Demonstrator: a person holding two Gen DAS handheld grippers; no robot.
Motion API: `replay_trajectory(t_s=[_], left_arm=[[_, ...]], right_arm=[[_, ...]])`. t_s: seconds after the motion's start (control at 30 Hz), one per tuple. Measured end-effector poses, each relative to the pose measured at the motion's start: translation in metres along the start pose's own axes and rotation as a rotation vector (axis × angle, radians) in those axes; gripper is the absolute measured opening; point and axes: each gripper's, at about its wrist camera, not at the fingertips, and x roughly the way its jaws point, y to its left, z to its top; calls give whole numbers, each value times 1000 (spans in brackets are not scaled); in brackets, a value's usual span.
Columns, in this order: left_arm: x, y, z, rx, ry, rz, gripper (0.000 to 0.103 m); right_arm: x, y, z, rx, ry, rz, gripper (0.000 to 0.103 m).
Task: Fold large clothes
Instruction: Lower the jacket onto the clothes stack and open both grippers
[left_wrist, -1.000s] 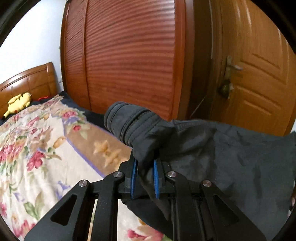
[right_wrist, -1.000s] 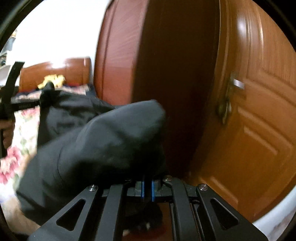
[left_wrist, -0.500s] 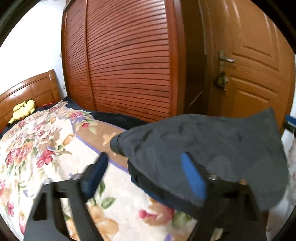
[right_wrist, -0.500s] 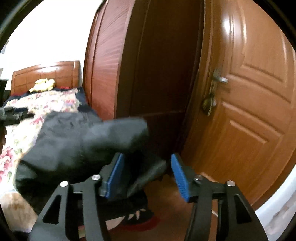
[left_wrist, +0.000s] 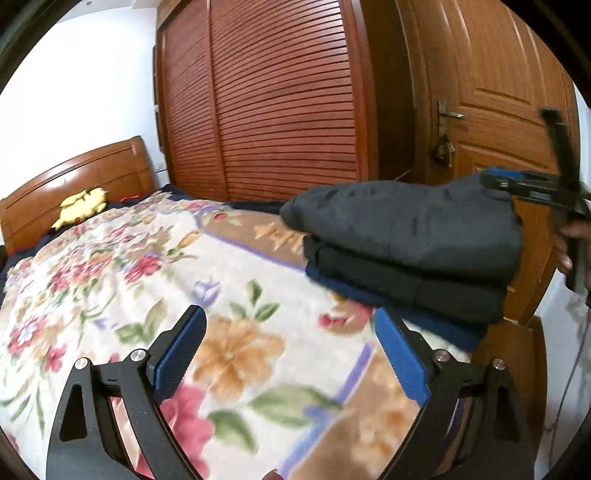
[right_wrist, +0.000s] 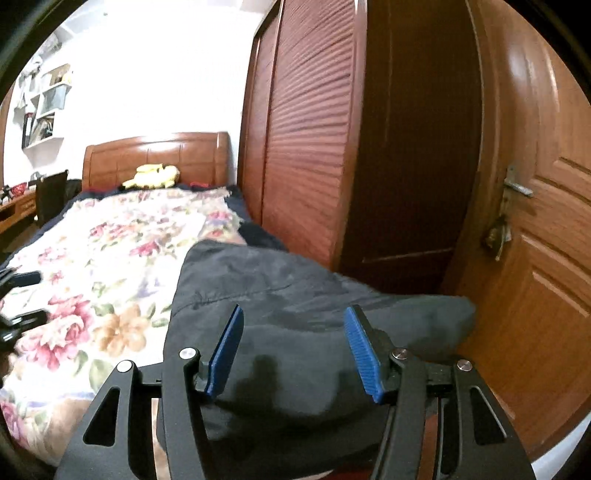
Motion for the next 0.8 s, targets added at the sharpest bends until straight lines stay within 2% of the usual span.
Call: replay_trajectory(t_s=[0.13,0.23,0.37,0.47,0.63,0.77,0.8], left_arm=[[-24,11,-21,-19,0,27,93],[-41,22,-42,-53,3,53,93],[-60,33,-68,-100,-5,96,93],[-73,40,-85,-117,4,132,93],[-99,51,-103,-147,-2,168,93],[-113,58,-112,-153,-2,193,93],[-119,57,-116,-144,-7,226,93]], right_arm=[[23,-7,2,15,66,-25,59],[37,-15,2,75,78,-24,59],[40,-31,-15,154,99,-54,59],[30,-39,-15,185,73,-77,59],[-2,-33,-9,163,58,-112,59],[-20,-9,-5,110,36,-85,59],[-20,0,-4,94,33,-80,59]])
